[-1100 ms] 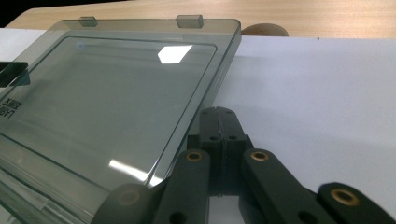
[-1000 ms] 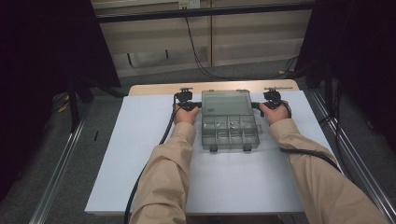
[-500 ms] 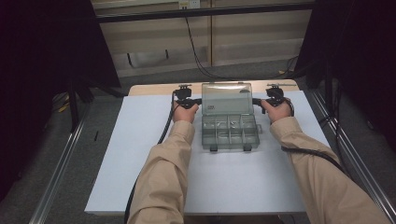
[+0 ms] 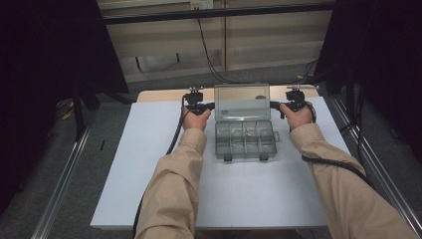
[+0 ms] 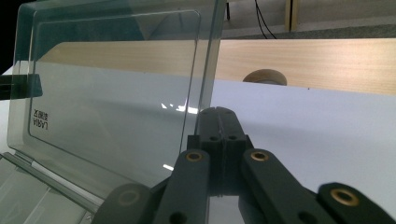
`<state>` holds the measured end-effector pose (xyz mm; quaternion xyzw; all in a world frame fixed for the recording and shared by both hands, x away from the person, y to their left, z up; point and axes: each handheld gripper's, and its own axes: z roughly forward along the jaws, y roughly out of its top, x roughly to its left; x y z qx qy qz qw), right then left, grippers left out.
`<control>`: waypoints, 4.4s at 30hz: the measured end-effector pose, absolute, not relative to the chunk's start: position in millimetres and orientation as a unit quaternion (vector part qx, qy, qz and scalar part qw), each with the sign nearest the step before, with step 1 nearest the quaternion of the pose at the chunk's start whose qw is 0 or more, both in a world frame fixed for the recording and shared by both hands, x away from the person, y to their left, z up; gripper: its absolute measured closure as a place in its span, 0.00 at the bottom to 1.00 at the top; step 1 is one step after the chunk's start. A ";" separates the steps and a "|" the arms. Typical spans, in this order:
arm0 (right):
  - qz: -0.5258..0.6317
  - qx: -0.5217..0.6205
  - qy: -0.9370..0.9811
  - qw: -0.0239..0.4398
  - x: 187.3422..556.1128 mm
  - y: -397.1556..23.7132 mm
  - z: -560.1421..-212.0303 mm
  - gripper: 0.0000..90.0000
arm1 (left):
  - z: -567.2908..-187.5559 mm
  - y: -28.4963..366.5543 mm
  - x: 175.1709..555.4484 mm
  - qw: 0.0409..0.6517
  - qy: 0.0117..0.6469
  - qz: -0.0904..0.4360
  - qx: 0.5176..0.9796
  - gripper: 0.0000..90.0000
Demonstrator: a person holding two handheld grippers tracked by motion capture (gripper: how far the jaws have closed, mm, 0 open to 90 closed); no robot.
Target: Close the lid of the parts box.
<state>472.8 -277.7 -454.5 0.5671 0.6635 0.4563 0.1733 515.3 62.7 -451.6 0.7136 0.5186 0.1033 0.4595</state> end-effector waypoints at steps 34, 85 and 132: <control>0.476 0.540 0.667 0.194 442.6 -275.7 -446.6 1.00 | -441.1 69.9 483.0 0.468 0.488 0.112 0.728 1.00; 0.479 0.493 0.702 0.188 415.5 -281.4 -429.8 1.00 | -422.5 78.9 453.5 0.475 0.444 0.110 0.752 1.00; 0.504 0.472 0.699 0.188 406.6 -277.7 -418.4 1.00 | -411.8 76.9 439.6 0.488 0.438 0.087 0.750 0.99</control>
